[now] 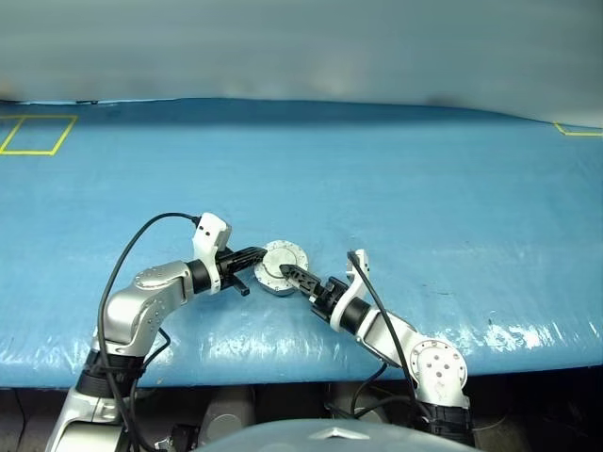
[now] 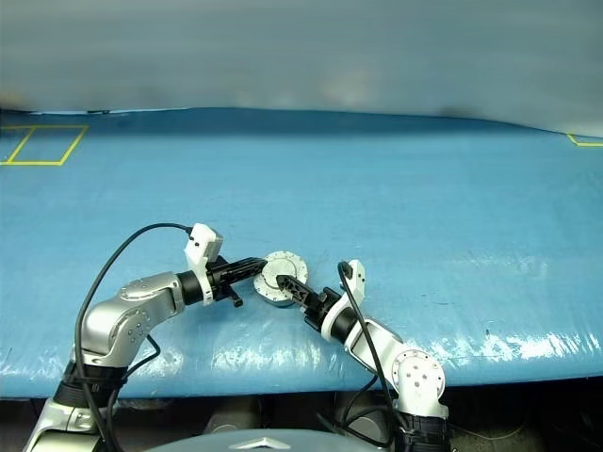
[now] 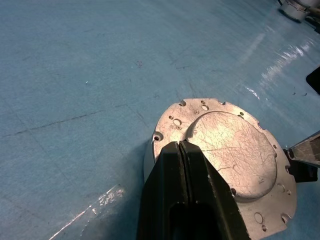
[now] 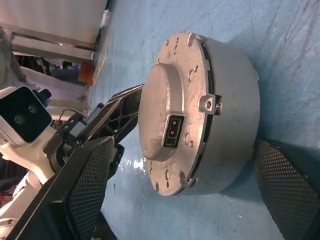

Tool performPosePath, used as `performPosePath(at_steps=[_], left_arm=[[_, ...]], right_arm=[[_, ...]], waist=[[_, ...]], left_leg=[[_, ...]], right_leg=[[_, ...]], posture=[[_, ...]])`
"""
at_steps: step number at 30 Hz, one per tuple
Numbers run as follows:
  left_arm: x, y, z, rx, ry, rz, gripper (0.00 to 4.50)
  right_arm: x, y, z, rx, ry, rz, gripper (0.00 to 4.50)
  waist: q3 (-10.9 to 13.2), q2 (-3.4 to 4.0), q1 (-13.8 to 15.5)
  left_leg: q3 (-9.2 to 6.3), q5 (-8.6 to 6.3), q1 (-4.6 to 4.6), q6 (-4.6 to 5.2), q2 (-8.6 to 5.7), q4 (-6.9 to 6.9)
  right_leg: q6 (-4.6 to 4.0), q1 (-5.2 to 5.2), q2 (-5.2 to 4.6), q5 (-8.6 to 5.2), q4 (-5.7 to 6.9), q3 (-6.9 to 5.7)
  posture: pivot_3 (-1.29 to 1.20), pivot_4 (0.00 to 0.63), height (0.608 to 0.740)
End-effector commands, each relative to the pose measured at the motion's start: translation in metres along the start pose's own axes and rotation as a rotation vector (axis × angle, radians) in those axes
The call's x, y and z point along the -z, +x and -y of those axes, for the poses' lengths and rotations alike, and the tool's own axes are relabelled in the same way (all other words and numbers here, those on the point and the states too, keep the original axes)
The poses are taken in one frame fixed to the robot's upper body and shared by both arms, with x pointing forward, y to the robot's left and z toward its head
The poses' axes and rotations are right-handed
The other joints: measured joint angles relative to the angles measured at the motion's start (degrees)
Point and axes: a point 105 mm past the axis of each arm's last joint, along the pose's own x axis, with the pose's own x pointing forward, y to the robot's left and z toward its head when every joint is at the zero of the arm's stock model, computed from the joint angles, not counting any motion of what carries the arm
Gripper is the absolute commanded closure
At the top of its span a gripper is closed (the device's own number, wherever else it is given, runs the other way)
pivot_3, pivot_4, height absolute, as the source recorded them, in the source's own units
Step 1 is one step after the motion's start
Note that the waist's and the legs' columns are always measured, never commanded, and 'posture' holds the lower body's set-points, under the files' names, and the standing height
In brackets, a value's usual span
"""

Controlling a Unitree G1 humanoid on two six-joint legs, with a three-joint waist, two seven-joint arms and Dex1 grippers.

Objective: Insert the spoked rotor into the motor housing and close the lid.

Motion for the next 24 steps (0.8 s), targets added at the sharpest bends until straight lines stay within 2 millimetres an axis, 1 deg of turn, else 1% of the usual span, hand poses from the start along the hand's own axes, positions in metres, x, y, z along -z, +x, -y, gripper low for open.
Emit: performPosePath(at_steps=[1, 2, 7, 8, 9, 10, 16, 24], left_arm=[[0.006, 0.001, 0.003, 0.001, -0.003, -0.019, 4.5], [0.006, 0.001, 0.003, -0.001, -0.004, -0.019, 4.5], [0.007, 0.002, 0.002, -0.006, -0.008, -0.024, 4.5], [0.007, 0.002, 0.002, -0.007, -0.009, -0.024, 4.5], [0.008, 0.002, 0.001, -0.008, -0.01, -0.025, 4.5], [0.008, 0.002, 0.001, -0.008, -0.011, -0.025, 4.5], [0.009, 0.001, 0.002, -0.009, -0.016, -0.025, 4.5], [0.009, 0.0, 0.001, -0.009, -0.023, -0.028, 4.5]], right_arm=[[0.008, 0.01, -0.013, -0.058, 0.103, 0.0, 0.41], [0.009, 0.009, -0.011, -0.048, 0.11, -0.003, 0.64], [0.012, 0.003, -0.002, -0.011, 0.109, -0.038, 2.26], [0.013, 0.002, -0.001, -0.006, 0.111, -0.041, 2.52], [0.013, 0.001, 0.001, 0.0, 0.114, -0.043, 2.68], [0.013, 0.0, 0.002, 0.004, 0.115, -0.044, 2.75], [0.012, -0.002, 0.006, 0.019, 0.124, -0.037, 2.75], [0.009, -0.004, 0.004, -0.003, 0.135, -0.028, 2.75]], waist=[[0.0, 0.0, -0.01], [0.0, 0.01, -0.01], [0.0, 0.02, -0.13], [0.0, 0.04, -0.15], [-0.01, 0.04, -0.12], [-0.01, 0.04, -0.1], [-0.01, 0.04, -0.11], [-0.01, 0.04, -0.11]], left_leg=[[0.0, 0.0, 0.0, 0.0, 0.0, 0.0], [0.0, 0.0, 0.0, 0.0, 0.0, 0.0], [0.01, 0.0, 0.0, 0.0, 0.0, 0.0], [0.0, 0.0, 0.0, 0.0, 0.01, 0.0], [0.0, 0.0, 0.0, 0.0, 0.01, 0.0], [0.0, 0.0, 0.0, 0.0, 0.01, 0.0], [0.01, -0.01, -0.01, 0.02, 0.0, -0.02], [0.01, -0.01, -0.01, 0.02, 0.0, -0.03]], right_leg=[[0.0, 0.0, 0.0, 0.0, 0.0, 0.0], [0.0, 0.0, 0.0, 0.0, 0.0, 0.0], [-0.01, 0.0, 0.0, 0.0, 0.0, 0.0], [-0.01, -0.01, 0.01, -0.01, 0.0, 0.0], [-0.02, -0.01, 0.01, -0.01, 0.0, 0.0], [-0.03, 0.0, 0.01, -0.03, 0.0, 0.0], [0.01, 0.0, 0.01, -0.04, -0.01, 0.02], [0.0, -0.01, 0.01, -0.05, -0.02, 0.01]], posture=[[0.0, 0.15, 0.74], [0.0, 0.15, 0.74], [0.0, 0.15, 0.74], [0.0, 0.15, 0.74], [0.0, 0.15, 0.74], [0.0, 0.15, 0.74], [0.0, 0.15, 0.74], [0.0, 0.15, 0.74]])
